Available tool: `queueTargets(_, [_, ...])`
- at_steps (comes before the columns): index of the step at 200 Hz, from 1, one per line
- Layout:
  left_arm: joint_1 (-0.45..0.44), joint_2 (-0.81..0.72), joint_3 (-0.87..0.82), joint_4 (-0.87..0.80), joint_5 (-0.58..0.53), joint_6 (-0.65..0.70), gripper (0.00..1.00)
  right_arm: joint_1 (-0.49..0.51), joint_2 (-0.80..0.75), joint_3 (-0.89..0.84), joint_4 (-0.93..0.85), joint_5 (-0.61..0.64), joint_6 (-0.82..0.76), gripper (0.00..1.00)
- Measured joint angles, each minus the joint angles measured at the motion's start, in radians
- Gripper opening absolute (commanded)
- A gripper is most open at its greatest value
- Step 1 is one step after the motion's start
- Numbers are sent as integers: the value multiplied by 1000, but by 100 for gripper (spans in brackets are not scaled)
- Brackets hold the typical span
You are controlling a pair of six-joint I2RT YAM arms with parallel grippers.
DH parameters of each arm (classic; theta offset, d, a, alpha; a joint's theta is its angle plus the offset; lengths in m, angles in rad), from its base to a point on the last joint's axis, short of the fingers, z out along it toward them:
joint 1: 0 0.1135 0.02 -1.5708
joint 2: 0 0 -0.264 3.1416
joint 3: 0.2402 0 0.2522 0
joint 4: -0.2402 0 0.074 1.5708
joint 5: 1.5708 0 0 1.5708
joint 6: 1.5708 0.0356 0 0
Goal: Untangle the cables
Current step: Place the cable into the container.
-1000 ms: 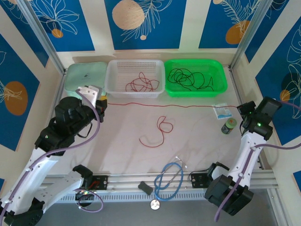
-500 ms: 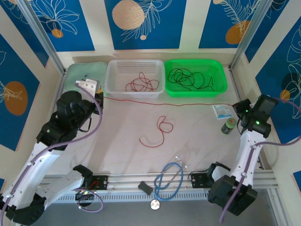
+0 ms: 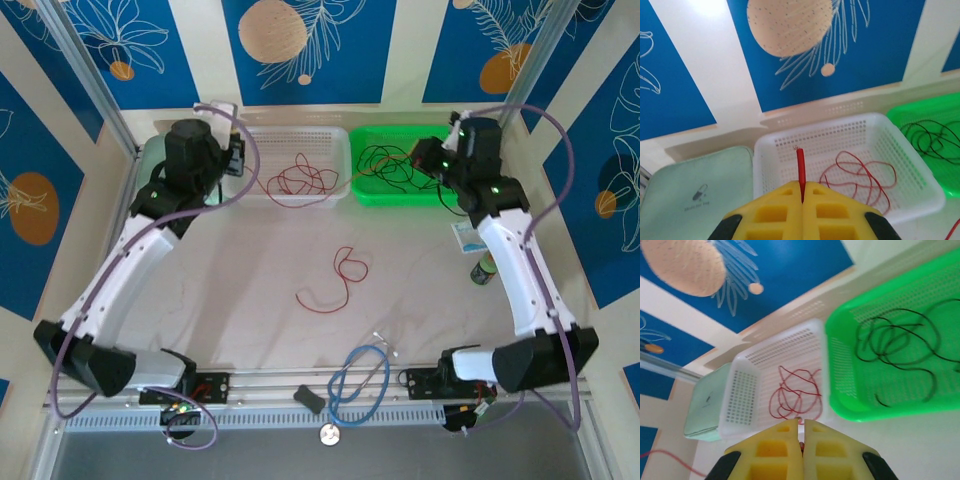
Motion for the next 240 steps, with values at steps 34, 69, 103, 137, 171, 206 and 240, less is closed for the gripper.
queueTargets(34, [46,139,101,76,14,1,0,98,182,138,38,3,-26,0])
queueTargets(69, [78,293,150,181,23,0,0,172,410,300,72,-1,-45,0])
queueTargets(103, [96,485,206,237,38,-1,0,221,671,518,53,-15,-45,0])
queueTargets(137, [99,685,306,229,100,-18,0,261,955,812,-45,-32,-45,0])
queueTargets(171, [99,786,354,206,178,-48,21,284,1143,1008,-167,-31,-44,0])
queueTargets(206, [99,797,356,192,262,-63,56,290,1166,1011,-243,-11,-36,3])
queueTargets(240, [99,797,361,189,328,-85,73,290,1166,999,-265,23,-23,31])
